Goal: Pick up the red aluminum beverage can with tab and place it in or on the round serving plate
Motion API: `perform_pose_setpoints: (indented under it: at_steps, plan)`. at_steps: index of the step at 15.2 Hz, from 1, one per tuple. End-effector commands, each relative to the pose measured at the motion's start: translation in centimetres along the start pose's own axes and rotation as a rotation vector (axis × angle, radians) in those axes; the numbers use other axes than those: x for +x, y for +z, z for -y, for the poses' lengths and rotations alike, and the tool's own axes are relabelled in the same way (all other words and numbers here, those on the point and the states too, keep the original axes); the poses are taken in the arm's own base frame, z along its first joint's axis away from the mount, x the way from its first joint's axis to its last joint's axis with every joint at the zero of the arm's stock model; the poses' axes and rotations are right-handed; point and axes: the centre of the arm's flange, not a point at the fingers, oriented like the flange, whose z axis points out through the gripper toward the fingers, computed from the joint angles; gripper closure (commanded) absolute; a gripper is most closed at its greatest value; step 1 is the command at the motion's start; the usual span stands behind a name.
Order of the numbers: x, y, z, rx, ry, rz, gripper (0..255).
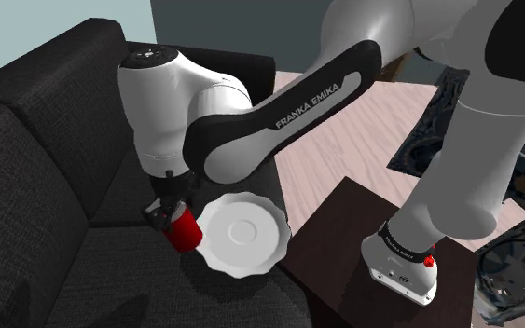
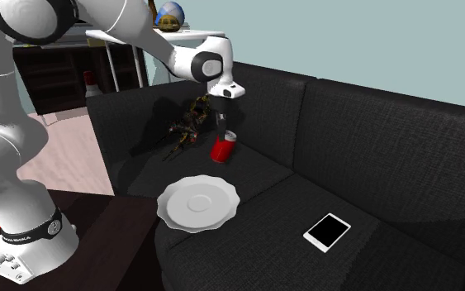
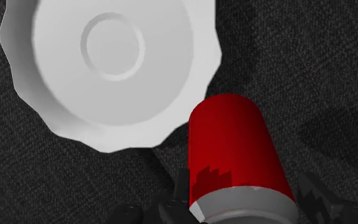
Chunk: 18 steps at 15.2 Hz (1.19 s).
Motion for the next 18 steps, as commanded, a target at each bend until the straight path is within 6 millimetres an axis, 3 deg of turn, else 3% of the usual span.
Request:
perform_pose_setpoints:
  at_steps: [1, 13, 18]
  plan:
    - [-1.6, -0.6, -2.1, 0.000, 0.001, 0.000, 255]
    - [-11.5, -3.5, -14.1, 0.000, 0.001, 0.000, 255]
    - [-12.1, -1.5, -14.8, 0.000, 0.001, 0.000, 255]
